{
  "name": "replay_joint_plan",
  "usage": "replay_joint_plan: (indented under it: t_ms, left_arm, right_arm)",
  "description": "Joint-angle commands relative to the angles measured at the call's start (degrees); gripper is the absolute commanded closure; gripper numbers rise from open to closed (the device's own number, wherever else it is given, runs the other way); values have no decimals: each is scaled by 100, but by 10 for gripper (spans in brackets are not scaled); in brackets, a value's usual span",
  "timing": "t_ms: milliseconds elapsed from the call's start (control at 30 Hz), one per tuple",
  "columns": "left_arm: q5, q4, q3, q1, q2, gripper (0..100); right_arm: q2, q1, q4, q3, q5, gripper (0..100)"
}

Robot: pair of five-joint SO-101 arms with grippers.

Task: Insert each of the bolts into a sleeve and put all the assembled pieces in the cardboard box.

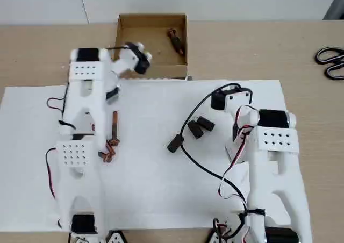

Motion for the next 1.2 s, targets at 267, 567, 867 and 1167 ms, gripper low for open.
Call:
replay_joint_plan:
  t_ms: [267,567,867,1167]
  left_arm:
    - [695,158,-954,132,-1099,994]
    - [2312,158,374,844,-3200,994]
    - [4387,-9,2176,1371,-5099,994]
    - [5996,-730,4541,1978,-6822,994]
  right_arm:
    - [-198,22,778,-1134,-53,995]
    - [-1807,-92,787,-1213,-35,995]
    - [-2967,-119,734,-967,-62,996]
    - [-4180,-154,110,202,-1697,996]
